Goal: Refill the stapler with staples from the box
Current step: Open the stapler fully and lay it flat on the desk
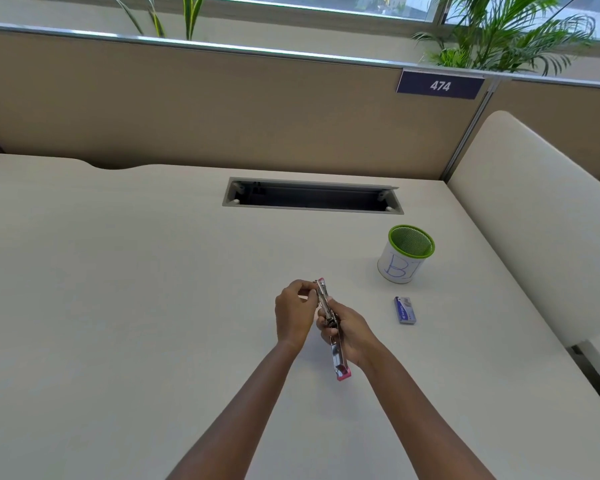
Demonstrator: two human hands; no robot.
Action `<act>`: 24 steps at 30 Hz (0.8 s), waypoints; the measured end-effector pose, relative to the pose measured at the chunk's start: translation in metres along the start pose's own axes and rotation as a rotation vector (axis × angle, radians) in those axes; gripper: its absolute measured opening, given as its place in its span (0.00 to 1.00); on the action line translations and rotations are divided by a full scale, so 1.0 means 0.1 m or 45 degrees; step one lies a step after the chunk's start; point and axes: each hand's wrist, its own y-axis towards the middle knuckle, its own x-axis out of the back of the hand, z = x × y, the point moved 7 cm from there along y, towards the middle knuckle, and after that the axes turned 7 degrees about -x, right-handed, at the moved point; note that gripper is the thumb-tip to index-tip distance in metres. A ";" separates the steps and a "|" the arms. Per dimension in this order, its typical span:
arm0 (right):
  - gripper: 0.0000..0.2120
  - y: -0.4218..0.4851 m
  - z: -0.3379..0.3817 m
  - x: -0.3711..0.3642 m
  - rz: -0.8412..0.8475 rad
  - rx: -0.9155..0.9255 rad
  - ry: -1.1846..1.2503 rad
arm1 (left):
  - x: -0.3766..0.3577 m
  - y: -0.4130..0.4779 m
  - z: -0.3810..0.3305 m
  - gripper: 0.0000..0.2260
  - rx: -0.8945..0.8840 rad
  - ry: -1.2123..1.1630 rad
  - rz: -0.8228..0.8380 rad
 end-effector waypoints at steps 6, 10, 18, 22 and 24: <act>0.13 -0.03 0.04 -0.02 0.008 0.018 -0.017 | -0.02 0.03 0.08 0.07 0.090 -0.167 0.003; 0.12 -0.03 0.07 -0.04 0.014 0.063 -0.091 | -0.07 0.02 0.20 0.07 0.234 -0.348 0.012; 0.10 -0.01 0.13 -0.04 -0.058 0.220 -0.456 | -0.18 -0.03 0.33 0.07 0.499 -0.727 0.054; 0.12 -0.02 0.23 -0.03 -0.217 0.374 -0.874 | -0.26 -0.08 0.37 0.11 0.709 -1.045 0.054; 0.12 -0.08 0.31 -0.07 -0.337 0.583 -1.113 | -0.29 -0.09 0.39 0.12 0.791 -1.170 0.056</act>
